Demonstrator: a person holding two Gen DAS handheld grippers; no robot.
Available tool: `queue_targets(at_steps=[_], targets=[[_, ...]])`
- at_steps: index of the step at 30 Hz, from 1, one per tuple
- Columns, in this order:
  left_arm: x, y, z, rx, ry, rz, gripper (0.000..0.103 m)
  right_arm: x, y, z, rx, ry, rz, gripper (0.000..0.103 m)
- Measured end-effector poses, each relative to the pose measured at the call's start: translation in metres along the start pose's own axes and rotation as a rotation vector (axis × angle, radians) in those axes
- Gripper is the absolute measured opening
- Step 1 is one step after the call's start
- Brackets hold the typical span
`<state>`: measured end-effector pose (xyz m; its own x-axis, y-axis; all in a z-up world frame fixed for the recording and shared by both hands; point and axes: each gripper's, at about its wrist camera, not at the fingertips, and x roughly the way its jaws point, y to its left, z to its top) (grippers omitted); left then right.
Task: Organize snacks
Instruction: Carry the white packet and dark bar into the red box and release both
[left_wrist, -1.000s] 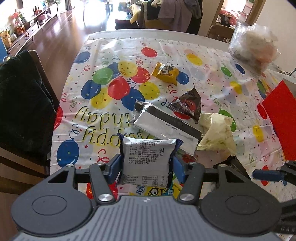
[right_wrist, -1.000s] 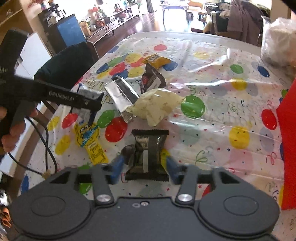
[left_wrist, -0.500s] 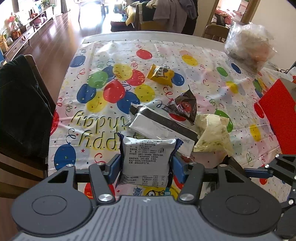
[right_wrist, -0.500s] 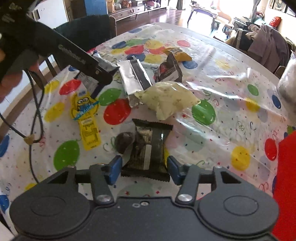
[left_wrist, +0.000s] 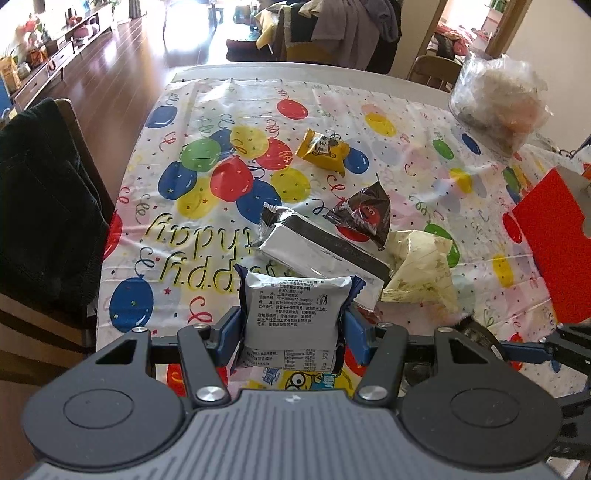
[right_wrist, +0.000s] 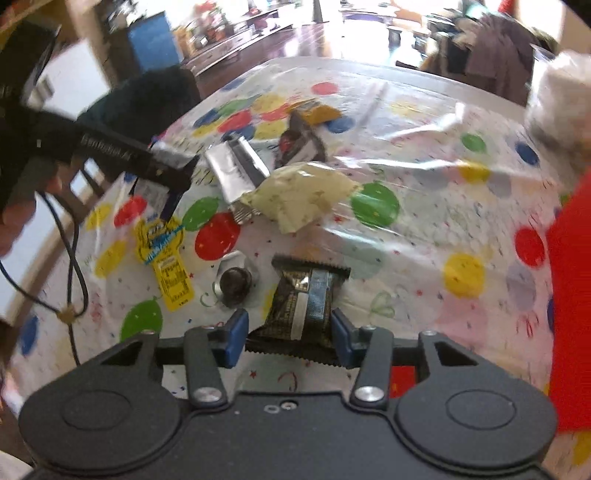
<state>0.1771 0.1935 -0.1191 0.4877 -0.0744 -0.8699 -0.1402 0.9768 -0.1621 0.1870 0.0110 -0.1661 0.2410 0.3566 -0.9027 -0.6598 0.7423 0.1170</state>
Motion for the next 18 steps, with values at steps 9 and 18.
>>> queue_targets(at_steps=[9, 18], targets=[[-0.038, -0.028, -0.002, -0.028, -0.038, -0.038, 0.058, -0.057, -0.043, -0.027, 0.210, -0.084, 0.058, 0.047], [-0.059, -0.121, 0.002, 0.046, -0.052, -0.104, 0.058, -0.130, -0.096, -0.055, 0.282, -0.188, 0.033, 0.047]])
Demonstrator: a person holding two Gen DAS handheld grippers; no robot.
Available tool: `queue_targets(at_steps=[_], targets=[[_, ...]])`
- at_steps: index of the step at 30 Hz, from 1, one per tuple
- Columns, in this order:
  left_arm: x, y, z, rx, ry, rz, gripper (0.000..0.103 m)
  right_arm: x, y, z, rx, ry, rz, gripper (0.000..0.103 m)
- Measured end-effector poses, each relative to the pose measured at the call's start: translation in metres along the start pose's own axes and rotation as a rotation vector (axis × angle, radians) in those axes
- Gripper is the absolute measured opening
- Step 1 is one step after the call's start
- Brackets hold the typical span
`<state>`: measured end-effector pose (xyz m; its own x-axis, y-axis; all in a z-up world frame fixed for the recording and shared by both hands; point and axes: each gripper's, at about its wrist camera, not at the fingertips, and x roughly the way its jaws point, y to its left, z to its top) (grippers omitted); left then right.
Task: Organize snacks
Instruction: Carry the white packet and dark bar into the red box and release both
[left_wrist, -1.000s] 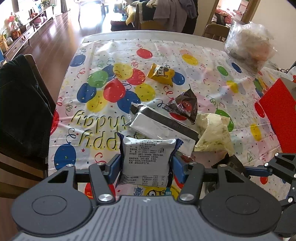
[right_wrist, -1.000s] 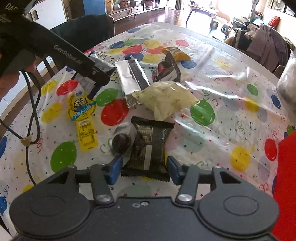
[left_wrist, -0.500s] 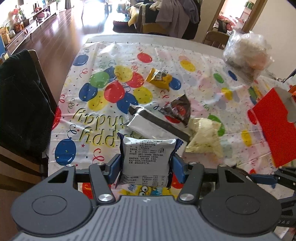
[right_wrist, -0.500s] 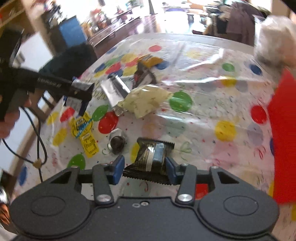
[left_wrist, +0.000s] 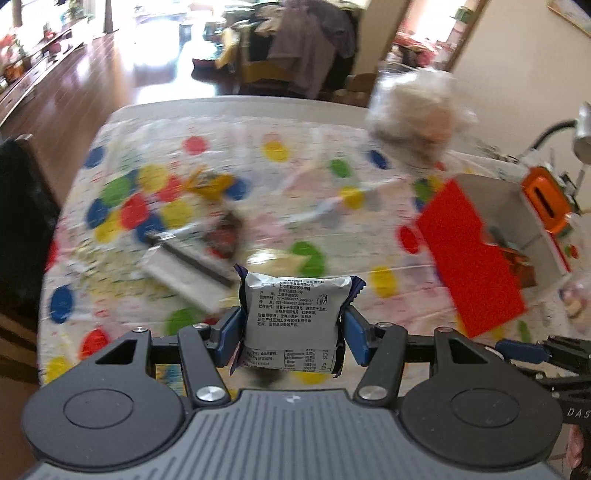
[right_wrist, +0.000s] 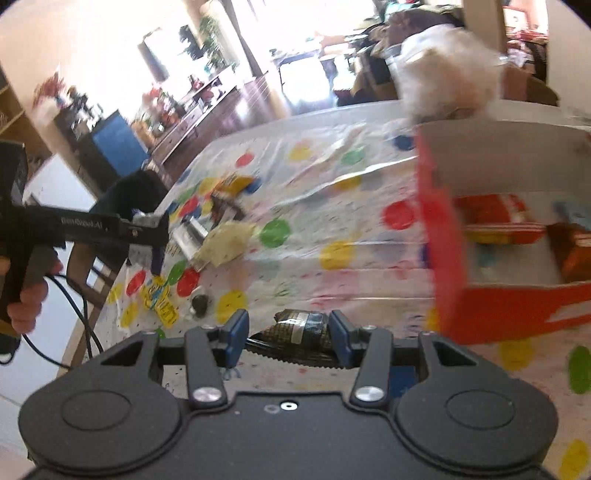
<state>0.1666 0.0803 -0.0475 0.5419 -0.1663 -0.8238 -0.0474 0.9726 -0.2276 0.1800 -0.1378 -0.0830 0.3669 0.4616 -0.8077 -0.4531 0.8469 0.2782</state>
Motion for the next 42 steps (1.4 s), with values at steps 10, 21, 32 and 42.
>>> queue_targets(at_steps=[10, 21, 32, 42], targets=[[0.000, -0.128, 0.028, 0.131, -0.025, -0.126, 0.058, -0.074, -0.067, 0.037, 0.023, -0.103, -0.014, 0.018], [0.005, -0.186, 0.044, 0.175, -0.055, -0.164, 0.058, -0.087, -0.122, 0.047, 0.014, -0.079, -0.012, 0.021], [0.011, -0.153, 0.021, 0.163, -0.033, -0.201, 0.058, -0.034, -0.120, -0.010, -0.113, 0.181, -0.041, 0.050], [0.015, -0.124, 0.000, 0.121, -0.045, -0.245, 0.058, 0.004, -0.088, -0.035, -0.509, 0.373, -0.042, 0.071]])
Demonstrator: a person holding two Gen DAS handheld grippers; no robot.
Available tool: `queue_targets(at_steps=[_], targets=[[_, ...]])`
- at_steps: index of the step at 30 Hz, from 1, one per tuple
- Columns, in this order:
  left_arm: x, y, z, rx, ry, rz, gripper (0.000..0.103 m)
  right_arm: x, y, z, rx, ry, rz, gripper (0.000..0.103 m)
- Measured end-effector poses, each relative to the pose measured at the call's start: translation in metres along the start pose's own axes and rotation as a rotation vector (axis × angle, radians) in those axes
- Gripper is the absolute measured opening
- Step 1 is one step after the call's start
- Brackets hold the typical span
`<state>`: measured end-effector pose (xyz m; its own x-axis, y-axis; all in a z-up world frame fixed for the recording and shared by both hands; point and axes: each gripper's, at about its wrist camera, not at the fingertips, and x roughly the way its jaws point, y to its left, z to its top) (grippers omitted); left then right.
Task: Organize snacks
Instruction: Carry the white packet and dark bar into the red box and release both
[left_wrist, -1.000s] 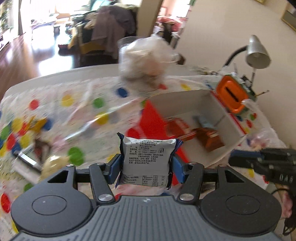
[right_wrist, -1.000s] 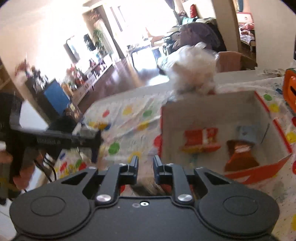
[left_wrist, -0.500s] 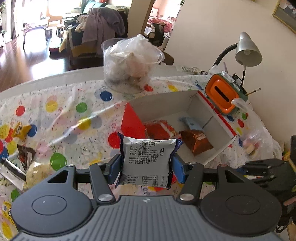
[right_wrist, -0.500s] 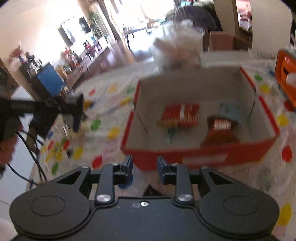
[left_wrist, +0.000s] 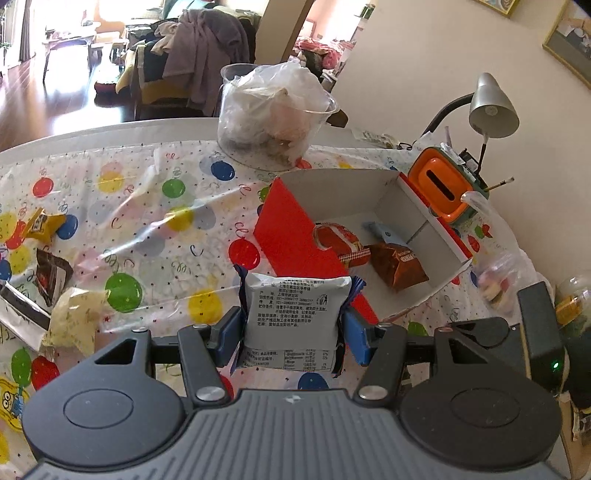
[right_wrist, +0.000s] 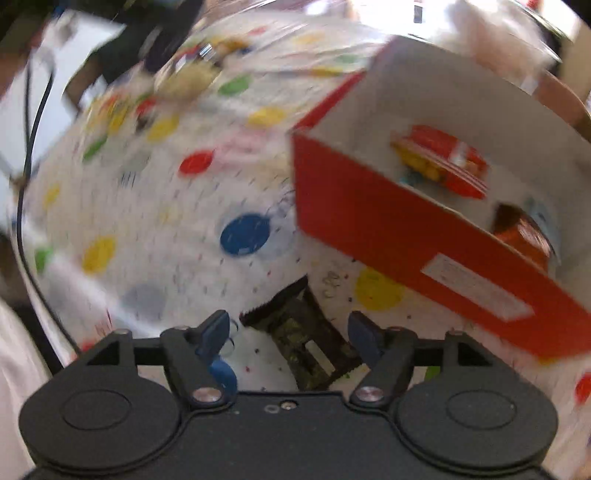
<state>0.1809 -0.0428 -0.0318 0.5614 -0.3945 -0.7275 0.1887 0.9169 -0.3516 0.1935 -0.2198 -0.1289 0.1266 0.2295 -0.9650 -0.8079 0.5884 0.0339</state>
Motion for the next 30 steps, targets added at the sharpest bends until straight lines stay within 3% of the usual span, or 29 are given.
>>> queue_targets(at_steps=[5, 12, 13, 20, 30], targets=[[0.003, 0.009, -0.011, -0.023, 0.009, -0.011, 0.058, 0.017, 0.007, 0.003, -0.111, 0.055, -0.008, 0.067], [0.003, 0.016, -0.018, -0.045, 0.009, -0.013, 0.058, 0.027, 0.003, -0.004, -0.093, 0.073, -0.017, 0.038], [0.003, 0.016, -0.019, -0.044, 0.011, -0.014, 0.058, 0.027, 0.003, -0.005, -0.084, 0.070, -0.015, 0.038], [0.005, 0.008, -0.018, -0.029, 0.035, -0.007, 0.058, 0.014, -0.001, -0.015, 0.054, -0.006, -0.012, 0.033], [0.006, -0.025, 0.000, 0.028, 0.030, -0.009, 0.058, -0.043, -0.022, -0.025, 0.298, -0.207, -0.016, 0.033]])
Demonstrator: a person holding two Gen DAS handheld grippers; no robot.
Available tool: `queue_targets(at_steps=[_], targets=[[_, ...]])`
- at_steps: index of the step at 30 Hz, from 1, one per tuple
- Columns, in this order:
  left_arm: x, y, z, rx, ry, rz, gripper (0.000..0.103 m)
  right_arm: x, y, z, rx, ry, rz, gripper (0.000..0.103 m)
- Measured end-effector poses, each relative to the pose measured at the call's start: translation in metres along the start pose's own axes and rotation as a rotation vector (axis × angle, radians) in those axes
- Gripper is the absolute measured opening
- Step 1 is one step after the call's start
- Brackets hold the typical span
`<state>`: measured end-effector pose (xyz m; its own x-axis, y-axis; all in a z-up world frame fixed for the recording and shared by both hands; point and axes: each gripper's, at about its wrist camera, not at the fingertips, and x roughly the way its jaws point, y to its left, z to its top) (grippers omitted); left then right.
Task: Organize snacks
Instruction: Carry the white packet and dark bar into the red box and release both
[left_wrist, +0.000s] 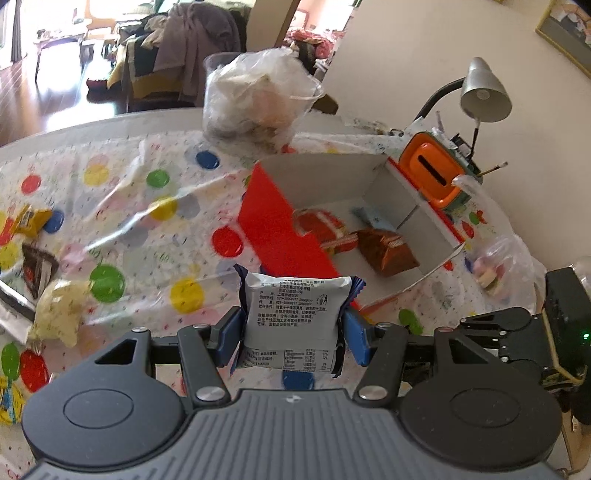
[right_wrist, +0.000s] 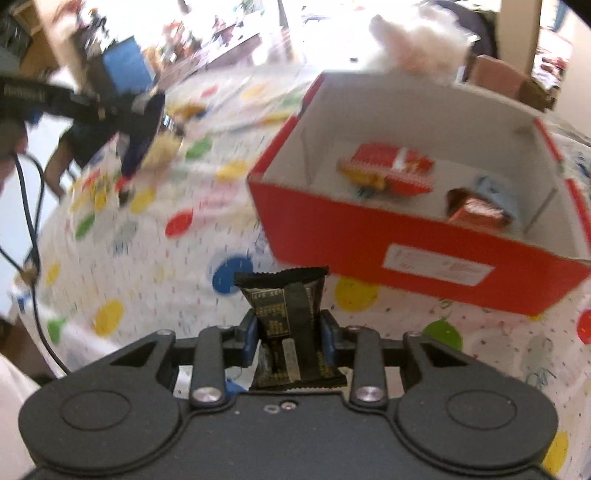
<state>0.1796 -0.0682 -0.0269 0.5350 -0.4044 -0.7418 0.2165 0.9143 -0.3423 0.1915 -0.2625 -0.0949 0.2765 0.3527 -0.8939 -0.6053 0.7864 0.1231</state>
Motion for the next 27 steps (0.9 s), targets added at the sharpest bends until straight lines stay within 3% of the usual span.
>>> queue_targets(at_steps=[8, 14, 22, 27], targets=[[0.011, -0.046, 0.035, 0.069, -0.013, -0.023, 0.058, -0.055, -0.045, 0.035, 0.153, -0.136, -0.038, 0.033], [0.044, -0.077, 0.064, 0.080, 0.020, -0.001, 0.058, -0.057, -0.088, 0.064, 0.225, -0.195, -0.121, 0.033], [0.114, -0.100, 0.085, 0.108, 0.103, 0.101, 0.058, -0.010, -0.137, 0.097, 0.268, -0.137, -0.181, 0.033], [0.148, -0.108, 0.081, 0.144, 0.151, 0.171, 0.058, 0.017, -0.143, 0.096, 0.254, -0.080, -0.183, 0.033]])
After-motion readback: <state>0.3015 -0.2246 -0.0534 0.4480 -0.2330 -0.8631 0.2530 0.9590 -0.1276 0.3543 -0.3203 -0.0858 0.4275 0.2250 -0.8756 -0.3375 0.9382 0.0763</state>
